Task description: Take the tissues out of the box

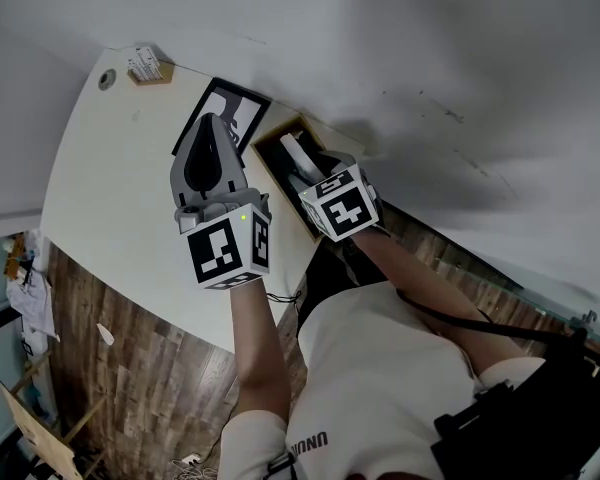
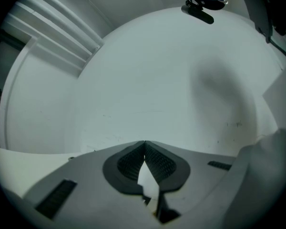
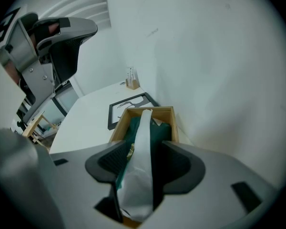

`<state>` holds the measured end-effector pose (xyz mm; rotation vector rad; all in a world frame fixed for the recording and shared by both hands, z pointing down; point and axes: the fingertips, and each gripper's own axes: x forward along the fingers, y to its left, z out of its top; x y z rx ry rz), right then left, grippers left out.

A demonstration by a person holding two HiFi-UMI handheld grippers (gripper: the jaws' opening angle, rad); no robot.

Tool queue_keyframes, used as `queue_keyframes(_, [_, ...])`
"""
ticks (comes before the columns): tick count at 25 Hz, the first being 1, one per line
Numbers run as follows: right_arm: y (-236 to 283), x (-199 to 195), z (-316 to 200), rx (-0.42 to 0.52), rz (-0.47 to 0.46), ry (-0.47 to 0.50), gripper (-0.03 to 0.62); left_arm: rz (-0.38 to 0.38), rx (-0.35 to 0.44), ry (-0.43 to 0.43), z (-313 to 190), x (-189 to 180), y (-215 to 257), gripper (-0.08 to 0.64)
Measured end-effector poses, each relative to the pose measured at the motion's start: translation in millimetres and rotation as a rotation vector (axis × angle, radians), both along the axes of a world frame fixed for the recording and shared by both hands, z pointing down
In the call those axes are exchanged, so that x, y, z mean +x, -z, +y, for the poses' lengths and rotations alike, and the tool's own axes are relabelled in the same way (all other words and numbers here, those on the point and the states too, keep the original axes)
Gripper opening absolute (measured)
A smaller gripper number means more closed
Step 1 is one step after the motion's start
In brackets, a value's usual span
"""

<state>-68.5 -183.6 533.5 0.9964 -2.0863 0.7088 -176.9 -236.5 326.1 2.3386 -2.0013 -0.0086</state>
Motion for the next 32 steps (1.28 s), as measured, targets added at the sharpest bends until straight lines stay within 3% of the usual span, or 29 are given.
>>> queue_keyframes(10, [-8.6,-2.7,3.3,-0.011,0.130,0.061,0.224,0.004,0.004,-0.003,2.3,-1.1,1.2,0.015])
queue_keyframes(26, [-12.4,-0.7,0.7,0.022,0.196,0.085,0.122,0.004,0.002,0.009,8.4,-5.2,-1.0,0.015])
queue_keyframes(32, [-9.1,1.3,-0.1,0.031,0.182,0.077,0.089,-0.001,0.000,0.016,11.0,-6.8,-1.6,0.015])
